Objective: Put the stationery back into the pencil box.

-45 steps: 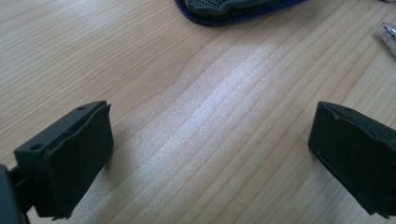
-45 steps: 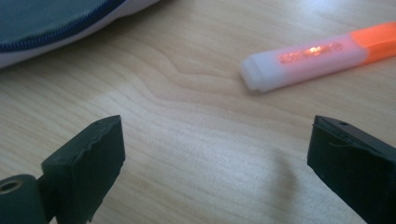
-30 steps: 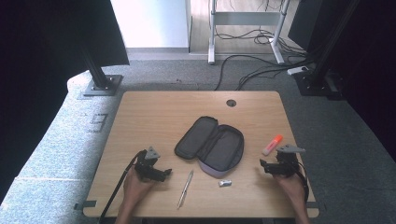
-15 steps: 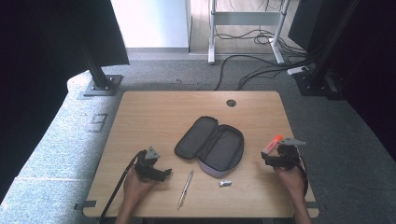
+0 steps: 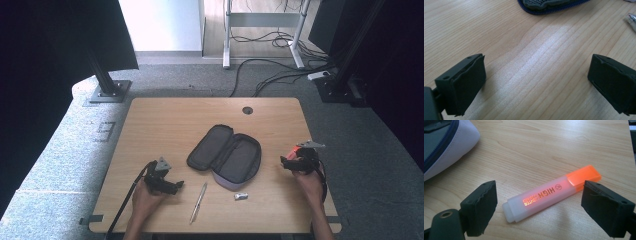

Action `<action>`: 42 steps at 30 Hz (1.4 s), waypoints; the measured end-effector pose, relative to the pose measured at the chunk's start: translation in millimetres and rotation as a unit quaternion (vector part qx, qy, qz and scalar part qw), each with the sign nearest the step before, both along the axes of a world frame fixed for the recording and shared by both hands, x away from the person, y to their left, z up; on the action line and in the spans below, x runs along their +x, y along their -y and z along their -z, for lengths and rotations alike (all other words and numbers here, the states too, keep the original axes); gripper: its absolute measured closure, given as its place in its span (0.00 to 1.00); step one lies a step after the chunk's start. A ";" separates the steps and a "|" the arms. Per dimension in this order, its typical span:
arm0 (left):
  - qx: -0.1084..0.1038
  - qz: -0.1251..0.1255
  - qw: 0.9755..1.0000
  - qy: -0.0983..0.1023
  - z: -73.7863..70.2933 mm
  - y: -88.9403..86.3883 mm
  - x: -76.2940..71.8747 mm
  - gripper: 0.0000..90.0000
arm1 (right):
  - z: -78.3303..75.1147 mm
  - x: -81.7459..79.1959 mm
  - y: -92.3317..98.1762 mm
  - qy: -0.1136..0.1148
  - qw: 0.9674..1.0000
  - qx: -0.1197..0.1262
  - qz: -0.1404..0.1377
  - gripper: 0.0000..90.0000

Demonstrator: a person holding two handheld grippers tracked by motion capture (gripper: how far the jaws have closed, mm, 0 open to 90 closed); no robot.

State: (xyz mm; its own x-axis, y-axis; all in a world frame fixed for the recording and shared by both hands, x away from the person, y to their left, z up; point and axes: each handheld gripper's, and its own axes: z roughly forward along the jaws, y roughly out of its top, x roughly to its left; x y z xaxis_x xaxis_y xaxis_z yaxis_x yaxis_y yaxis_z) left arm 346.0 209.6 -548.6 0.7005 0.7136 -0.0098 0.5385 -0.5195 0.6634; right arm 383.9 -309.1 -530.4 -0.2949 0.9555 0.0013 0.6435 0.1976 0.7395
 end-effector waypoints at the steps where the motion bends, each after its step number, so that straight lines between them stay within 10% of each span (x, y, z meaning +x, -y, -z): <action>1: 0.000 0.000 1.000 0.000 0.0 0.0 0.0 0.02 | 0.4 1.1 -0.2 0.000 1.000 -0.002 0.000 0.14; 22: 0.000 0.000 1.000 0.000 0.0 0.0 0.0 0.02 | 15.9 18.4 2.9 -0.031 0.999 -0.018 0.021 0.21; 42: 0.000 0.000 1.000 0.000 0.0 0.0 0.0 0.02 | 13.0 17.0 15.4 -0.034 0.999 0.001 0.021 0.64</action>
State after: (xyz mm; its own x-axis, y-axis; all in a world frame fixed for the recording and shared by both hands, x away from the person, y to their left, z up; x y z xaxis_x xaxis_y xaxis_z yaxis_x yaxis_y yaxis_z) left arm 345.9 209.6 -548.6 0.7005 0.7136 -0.0099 0.5385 -0.5194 0.6635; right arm 400.8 -324.5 -543.4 -0.2546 0.9668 0.0218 0.7002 0.1688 0.6937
